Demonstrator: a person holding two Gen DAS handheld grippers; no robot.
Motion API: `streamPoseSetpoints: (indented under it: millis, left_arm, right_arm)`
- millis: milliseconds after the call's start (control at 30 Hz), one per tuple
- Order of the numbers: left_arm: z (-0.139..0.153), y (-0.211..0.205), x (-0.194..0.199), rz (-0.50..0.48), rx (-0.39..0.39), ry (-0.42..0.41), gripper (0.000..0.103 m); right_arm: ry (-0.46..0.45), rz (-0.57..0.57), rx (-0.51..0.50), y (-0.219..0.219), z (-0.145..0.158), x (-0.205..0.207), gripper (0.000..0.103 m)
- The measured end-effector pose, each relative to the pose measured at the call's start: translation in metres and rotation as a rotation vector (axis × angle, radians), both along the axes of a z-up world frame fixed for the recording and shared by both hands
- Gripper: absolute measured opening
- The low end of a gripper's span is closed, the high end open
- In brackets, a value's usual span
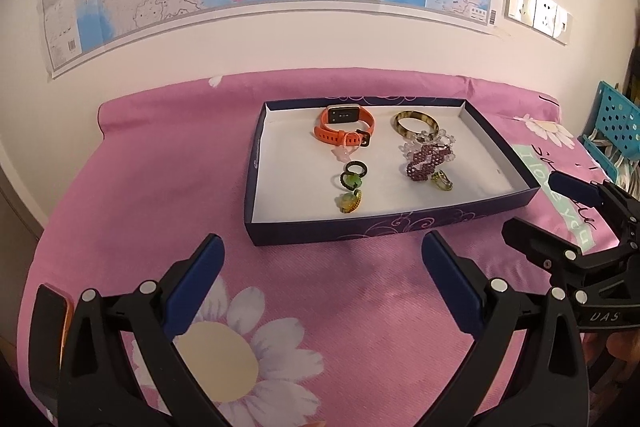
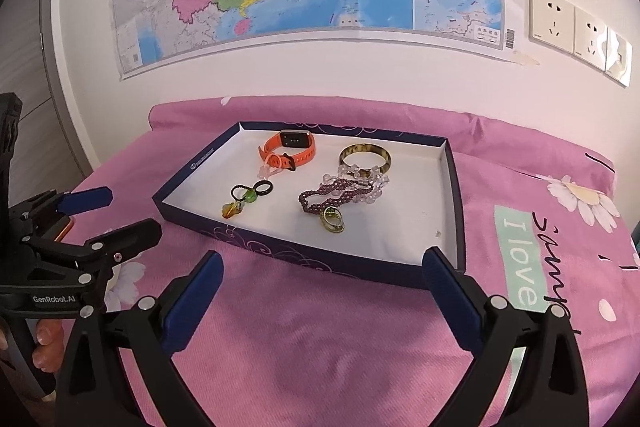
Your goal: Organize jewelry
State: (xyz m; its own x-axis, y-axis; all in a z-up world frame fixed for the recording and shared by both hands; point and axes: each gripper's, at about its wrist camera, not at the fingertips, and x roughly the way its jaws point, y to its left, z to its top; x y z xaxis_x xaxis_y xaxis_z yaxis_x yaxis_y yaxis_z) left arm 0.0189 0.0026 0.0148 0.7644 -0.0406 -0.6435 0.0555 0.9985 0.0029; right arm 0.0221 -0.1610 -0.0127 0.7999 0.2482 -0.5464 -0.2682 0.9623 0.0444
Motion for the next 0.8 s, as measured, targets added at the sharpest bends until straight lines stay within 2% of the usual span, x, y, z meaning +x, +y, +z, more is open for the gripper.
streamPoseSetpoints:
  millis: [800]
  left_arm:
    - [-0.0011,-0.003,-0.0028,-0.004,0.0,0.005,0.097]
  right_arm:
    - [0.004,0.001,0.005,0.001,-0.0017,-0.0032,0.096]
